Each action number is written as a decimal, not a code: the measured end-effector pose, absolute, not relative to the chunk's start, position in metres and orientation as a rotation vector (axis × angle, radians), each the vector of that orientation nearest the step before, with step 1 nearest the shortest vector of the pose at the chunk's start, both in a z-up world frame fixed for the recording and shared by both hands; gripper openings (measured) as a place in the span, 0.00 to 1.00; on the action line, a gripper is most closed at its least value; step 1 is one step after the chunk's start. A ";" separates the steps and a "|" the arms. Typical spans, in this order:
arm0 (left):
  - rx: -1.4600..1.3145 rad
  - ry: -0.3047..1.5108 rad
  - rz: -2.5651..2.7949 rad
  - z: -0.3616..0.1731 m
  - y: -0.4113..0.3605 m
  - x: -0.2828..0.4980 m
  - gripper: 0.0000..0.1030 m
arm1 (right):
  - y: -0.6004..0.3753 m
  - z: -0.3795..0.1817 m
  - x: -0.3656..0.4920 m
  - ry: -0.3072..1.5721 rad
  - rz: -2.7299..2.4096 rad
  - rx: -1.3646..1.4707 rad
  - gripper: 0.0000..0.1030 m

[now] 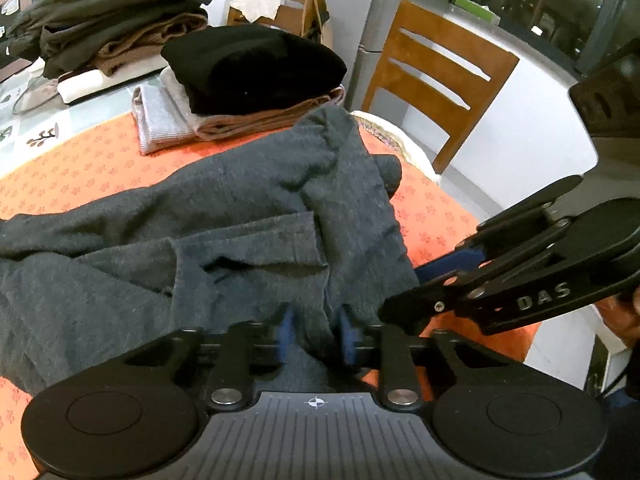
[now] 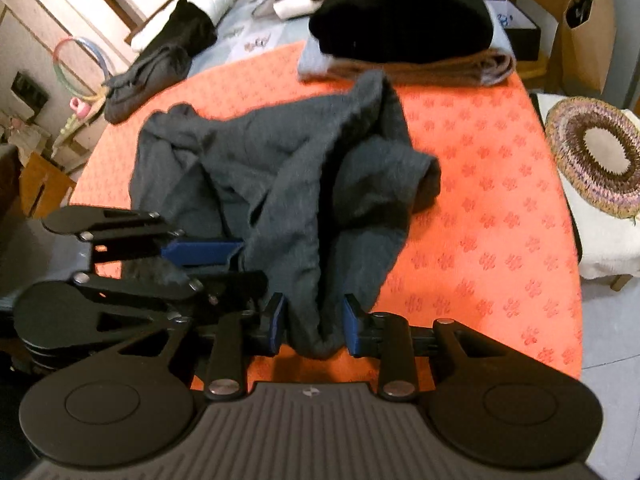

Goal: Fold clothes

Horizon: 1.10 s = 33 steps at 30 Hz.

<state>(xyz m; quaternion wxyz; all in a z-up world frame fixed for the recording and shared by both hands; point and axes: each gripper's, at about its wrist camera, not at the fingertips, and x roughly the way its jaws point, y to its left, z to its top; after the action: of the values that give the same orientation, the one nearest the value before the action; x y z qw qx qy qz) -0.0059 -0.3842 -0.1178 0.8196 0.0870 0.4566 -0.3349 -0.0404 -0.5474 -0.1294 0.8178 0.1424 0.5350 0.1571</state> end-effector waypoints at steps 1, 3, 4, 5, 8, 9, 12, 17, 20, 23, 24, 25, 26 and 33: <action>0.181 0.975 -0.708 -0.117 -0.382 -0.006 0.08 | -0.548 -0.131 -0.040 1.144 0.333 0.308 0.13; 0.162 0.966 -0.688 -0.113 -0.374 -0.007 0.06 | -0.548 -0.135 -0.040 1.151 0.329 0.318 0.03; 0.154 0.959 -0.675 -0.111 -0.370 -0.007 0.06 | -0.550 -0.134 -0.041 1.147 0.317 0.315 0.03; 0.142 0.951 -0.653 -0.106 -0.363 -0.007 0.06 | -0.552 -0.131 -0.041 1.144 0.304 0.308 0.03; 0.067 0.937 -0.596 -0.091 -0.339 -0.003 0.05 | -0.569 -0.121 -0.044 1.129 0.273 0.315 0.02; 0.045 0.933 -0.573 -0.085 -0.331 -0.001 0.05 | -0.576 -0.117 -0.045 1.124 0.263 0.314 0.02; -0.007 0.919 -0.504 -0.068 -0.306 0.002 0.05 | -0.600 -0.104 -0.050 1.111 0.215 0.292 0.02; -0.044 0.910 -0.434 -0.045 -0.275 0.000 0.05 | -0.649 -0.083 -0.063 1.112 0.101 0.242 0.02; -0.058 0.917 -0.403 -0.040 -0.263 -0.004 0.05 | -0.675 -0.080 -0.072 1.136 0.018 0.213 0.02; -0.072 0.926 -0.374 -0.039 -0.252 -0.009 0.05 | -0.695 -0.085 -0.079 1.174 -0.071 0.180 0.02; -0.073 0.930 -0.359 -0.040 -0.249 -0.010 0.05 | -0.697 -0.089 -0.083 1.188 -0.086 0.176 0.02; -0.075 0.934 -0.343 -0.041 -0.246 -0.012 0.05 | -0.698 -0.091 -0.084 1.199 -0.088 0.176 0.03; -0.076 0.937 -0.328 -0.042 -0.243 -0.014 0.05 | -0.698 -0.093 -0.085 1.206 -0.082 0.182 0.06; -0.088 0.964 -0.180 -0.045 -0.199 -0.022 0.05 | -0.667 -0.077 -0.079 1.154 -0.035 0.106 0.59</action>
<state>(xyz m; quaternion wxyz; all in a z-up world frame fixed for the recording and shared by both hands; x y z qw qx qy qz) -0.0225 -0.1988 -0.0452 0.8812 -0.0423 0.4629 -0.0865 -0.0795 -0.6668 -0.0768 0.8366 0.0499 0.5453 -0.0166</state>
